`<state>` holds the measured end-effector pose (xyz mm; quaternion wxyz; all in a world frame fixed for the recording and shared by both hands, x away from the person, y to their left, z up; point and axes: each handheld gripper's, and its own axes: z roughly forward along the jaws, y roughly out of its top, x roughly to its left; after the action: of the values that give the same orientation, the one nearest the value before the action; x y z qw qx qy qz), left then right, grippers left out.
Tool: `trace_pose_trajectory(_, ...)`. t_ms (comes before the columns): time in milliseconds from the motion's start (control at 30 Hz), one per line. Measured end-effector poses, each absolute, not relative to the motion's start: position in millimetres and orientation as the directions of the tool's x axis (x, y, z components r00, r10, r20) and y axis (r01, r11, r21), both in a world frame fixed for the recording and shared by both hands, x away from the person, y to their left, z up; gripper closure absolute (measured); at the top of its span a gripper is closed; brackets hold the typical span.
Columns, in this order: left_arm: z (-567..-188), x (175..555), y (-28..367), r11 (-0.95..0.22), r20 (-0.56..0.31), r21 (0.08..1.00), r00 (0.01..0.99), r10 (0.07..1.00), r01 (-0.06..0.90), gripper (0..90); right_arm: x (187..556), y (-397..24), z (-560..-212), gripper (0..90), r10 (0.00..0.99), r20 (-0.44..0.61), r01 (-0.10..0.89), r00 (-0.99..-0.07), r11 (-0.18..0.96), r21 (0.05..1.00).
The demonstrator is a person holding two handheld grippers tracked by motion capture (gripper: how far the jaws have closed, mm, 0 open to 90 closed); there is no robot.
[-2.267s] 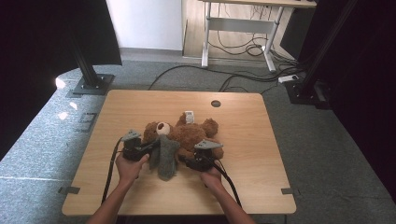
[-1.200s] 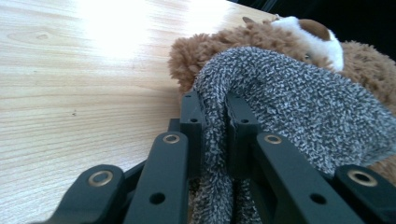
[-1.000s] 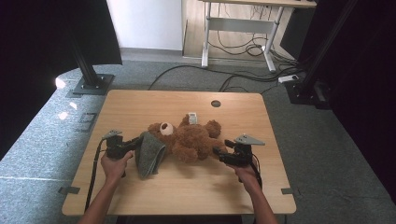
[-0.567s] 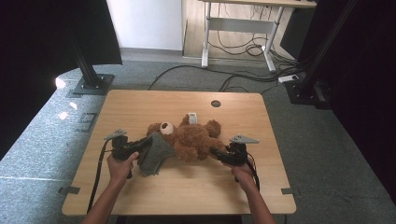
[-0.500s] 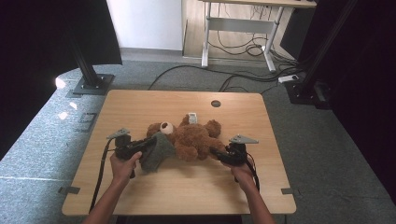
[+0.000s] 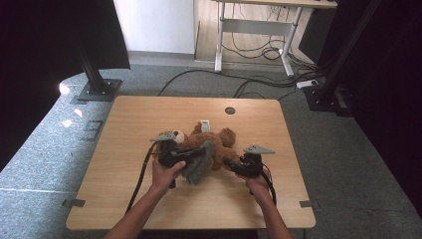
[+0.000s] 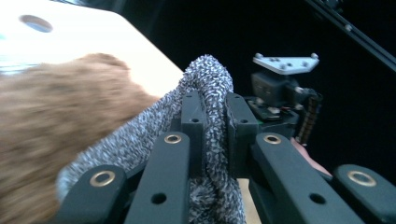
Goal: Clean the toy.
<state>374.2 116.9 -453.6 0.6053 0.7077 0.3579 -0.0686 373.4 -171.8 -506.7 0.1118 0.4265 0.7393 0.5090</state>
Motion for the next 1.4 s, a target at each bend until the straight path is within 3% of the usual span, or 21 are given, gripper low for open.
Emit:
trace_pose_trajectory(167,-458,379,80,-0.069,-0.509,0.809,0.755,0.413,0.583,79.9,373,-171,-507,60.3,0.742,0.265,0.510,-0.616,0.120,0.852)
trace_pose_trajectory(333,-473,394,54,-0.129,-0.454,0.799,0.730,0.511,0.588,79.8,371,-171,-508,60.4,0.743,0.256,0.508,-0.619,0.130,0.852)
trace_pose_trajectory(500,-476,397,56,-0.147,-0.393,0.811,0.714,0.580,0.566,79.8,371,-172,-510,60.4,0.743,0.254,0.512,-0.619,0.136,0.848)
trace_pose_trajectory(1133,-490,374,133,-0.197,-0.268,0.812,0.651,0.710,0.550,80.0,371,-177,-510,60.4,0.736,0.276,0.520,-0.618,0.120,0.845)
trace_pose_trajectory(1300,-492,378,165,-0.152,-0.283,0.800,0.589,0.757,0.580,80.1,372,-177,-511,60.4,0.733,0.280,0.522,-0.620,0.118,0.845)
trace_pose_trajectory(1400,-492,380,181,-0.096,-0.334,0.801,0.574,0.748,0.590,80.3,373,-177,-511,60.4,0.730,0.289,0.524,-0.620,0.111,0.845)
